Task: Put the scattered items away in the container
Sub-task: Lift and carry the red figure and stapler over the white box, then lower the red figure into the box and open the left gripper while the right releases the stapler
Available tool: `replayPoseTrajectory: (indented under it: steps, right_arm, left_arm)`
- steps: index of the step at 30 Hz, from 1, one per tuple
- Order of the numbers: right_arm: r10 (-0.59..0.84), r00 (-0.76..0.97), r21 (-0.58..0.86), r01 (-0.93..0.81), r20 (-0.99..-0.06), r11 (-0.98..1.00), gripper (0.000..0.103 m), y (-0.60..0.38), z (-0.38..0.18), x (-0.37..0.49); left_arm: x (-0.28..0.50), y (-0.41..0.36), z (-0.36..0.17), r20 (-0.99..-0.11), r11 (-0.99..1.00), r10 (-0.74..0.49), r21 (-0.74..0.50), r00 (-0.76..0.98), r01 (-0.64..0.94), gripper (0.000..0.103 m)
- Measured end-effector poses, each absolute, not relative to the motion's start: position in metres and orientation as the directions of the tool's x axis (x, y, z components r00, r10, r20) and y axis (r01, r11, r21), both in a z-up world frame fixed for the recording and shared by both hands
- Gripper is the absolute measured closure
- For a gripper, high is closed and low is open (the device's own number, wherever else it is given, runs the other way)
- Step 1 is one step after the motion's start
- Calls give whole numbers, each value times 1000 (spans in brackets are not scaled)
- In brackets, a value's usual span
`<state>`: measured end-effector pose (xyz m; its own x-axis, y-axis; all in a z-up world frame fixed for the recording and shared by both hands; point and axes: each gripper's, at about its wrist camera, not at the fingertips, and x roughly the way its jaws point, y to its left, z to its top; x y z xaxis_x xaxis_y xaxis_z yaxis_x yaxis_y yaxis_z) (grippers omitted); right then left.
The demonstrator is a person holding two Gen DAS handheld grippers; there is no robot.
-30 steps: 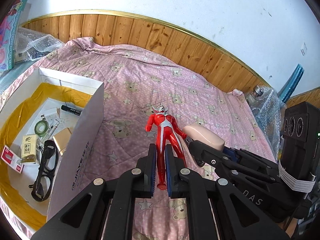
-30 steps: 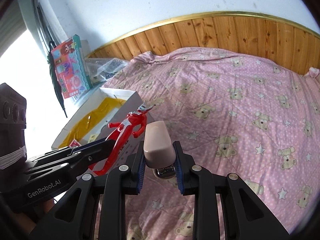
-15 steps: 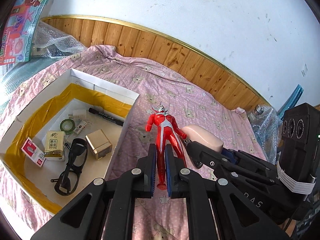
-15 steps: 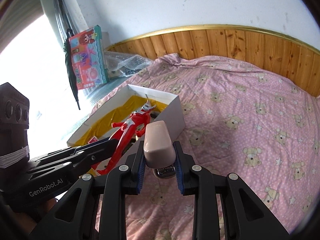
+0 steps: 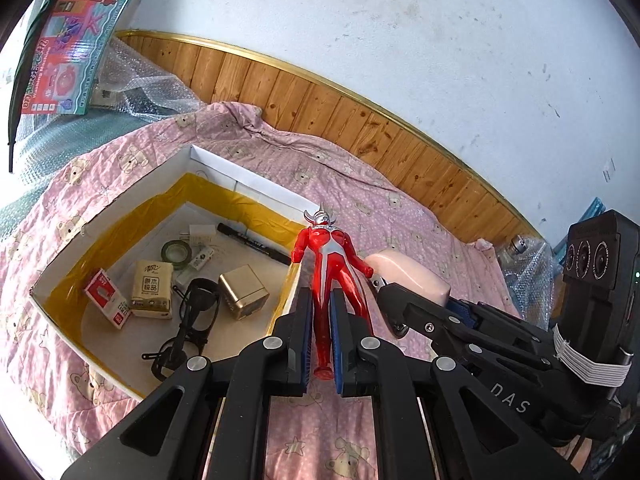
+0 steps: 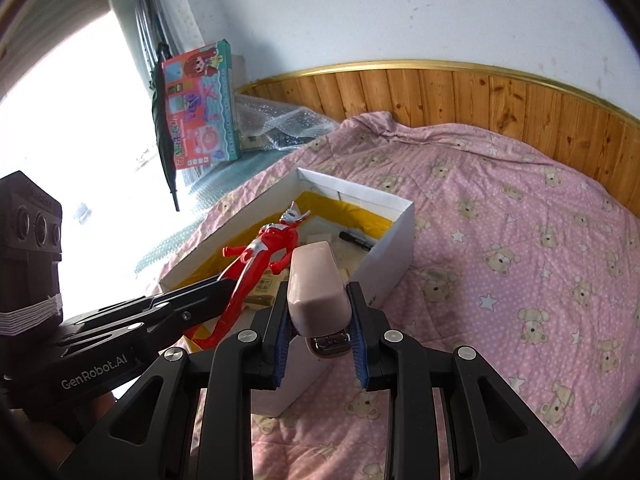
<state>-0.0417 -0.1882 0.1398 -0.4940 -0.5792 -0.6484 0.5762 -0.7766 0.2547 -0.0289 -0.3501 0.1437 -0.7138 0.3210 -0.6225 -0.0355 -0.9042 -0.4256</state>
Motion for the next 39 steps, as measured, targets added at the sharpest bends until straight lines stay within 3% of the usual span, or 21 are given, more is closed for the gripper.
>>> replayPoseTrajectory:
  steps: [10,33,36,39]
  right_arm:
    - [-598,-463,236,626,-654,-743,76,-235,145,-39]
    - [-575,-398,234,639,-714,-733,75,-297,112,-88]
    - [-557,-409,224,624,-723,-749,69,-301,107,-97]
    - [-545,-405,222,615,-735,-757,65,-302,101,-102]
  left_arm:
    - [-19,-400,145,-615,-893,283,-450,-736,32,94]
    - [-55,-457,84,-712,-857,255,-480,-654,188,94]
    - [-62,-463,74,-734,-852,255,-478,-629,212,83]
    - [-63,-469,69,-737,-844,258,-486,-624,225,80]
